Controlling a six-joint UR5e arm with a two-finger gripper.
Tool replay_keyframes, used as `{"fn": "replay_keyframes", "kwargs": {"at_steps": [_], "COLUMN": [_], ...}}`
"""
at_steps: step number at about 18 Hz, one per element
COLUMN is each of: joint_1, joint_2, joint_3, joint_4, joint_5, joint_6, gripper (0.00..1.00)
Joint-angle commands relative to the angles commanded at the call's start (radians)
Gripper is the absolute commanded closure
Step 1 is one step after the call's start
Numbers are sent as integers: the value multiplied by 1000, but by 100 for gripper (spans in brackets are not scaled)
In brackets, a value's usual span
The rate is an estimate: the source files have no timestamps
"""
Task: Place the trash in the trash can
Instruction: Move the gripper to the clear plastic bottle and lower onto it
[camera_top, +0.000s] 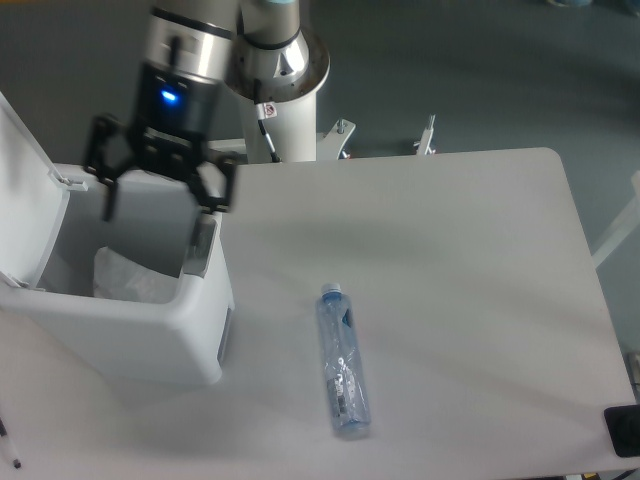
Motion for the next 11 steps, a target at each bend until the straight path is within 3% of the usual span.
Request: {"fn": "replay_keyframes", "kwargs": {"at_steps": [3, 6, 11], "joint_1": [57, 63, 60], "joint_2": [-135, -276, -414], "joint_3": [84, 163, 207], "joint_4": [-30, -96, -141], "joint_5": [32, 174, 287], "joint_6": [-43, -42, -26], "gripper": [0, 0, 0]}}
